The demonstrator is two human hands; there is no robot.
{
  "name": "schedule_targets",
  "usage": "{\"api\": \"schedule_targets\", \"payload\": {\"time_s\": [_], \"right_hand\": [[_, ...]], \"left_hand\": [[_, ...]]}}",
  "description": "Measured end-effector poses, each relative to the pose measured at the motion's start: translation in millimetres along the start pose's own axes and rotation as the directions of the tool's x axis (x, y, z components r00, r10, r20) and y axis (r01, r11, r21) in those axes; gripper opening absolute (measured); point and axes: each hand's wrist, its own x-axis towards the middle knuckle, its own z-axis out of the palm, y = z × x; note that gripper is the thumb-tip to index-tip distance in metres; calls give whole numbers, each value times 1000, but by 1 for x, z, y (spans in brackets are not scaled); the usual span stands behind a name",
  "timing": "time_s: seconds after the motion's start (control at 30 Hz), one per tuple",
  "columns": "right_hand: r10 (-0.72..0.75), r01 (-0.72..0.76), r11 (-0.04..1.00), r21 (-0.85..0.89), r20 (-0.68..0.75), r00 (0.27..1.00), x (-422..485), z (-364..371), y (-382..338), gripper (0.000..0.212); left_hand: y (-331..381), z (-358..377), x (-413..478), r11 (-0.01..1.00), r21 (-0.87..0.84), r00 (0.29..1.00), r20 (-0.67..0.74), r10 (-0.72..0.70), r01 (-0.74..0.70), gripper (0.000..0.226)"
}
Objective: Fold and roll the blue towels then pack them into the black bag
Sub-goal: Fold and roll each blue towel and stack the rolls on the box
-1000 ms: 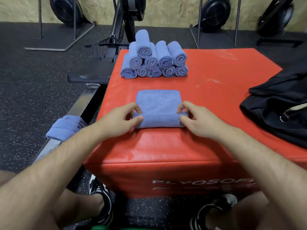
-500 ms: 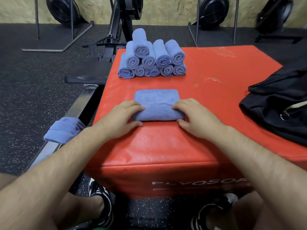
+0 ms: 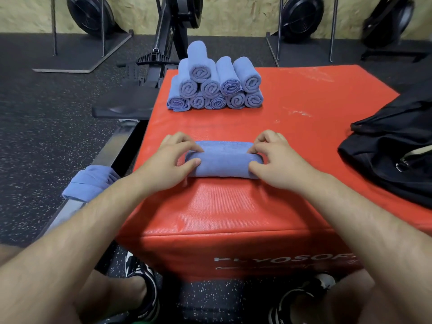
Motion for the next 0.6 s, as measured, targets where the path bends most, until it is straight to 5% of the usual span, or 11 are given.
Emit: {"api": "schedule_targets", "payload": {"time_s": [0.13, 0.3, 0.6], "right_hand": [[-163, 151, 983, -100, -126, 979, 0, 1, -5, 24], [-171, 163, 946, -279, -6, 985, 2, 1, -3, 31], [-8, 17, 998, -54, 169, 986, 14, -14, -7, 39]], "left_hand": [[2, 3, 8, 989, 93, 991, -59, 120, -114, 20], [-8, 8, 7, 966, 243, 996, 60, 72, -84, 53], [-9, -2, 16, 988, 157, 960, 276, -44, 0, 70]]}}
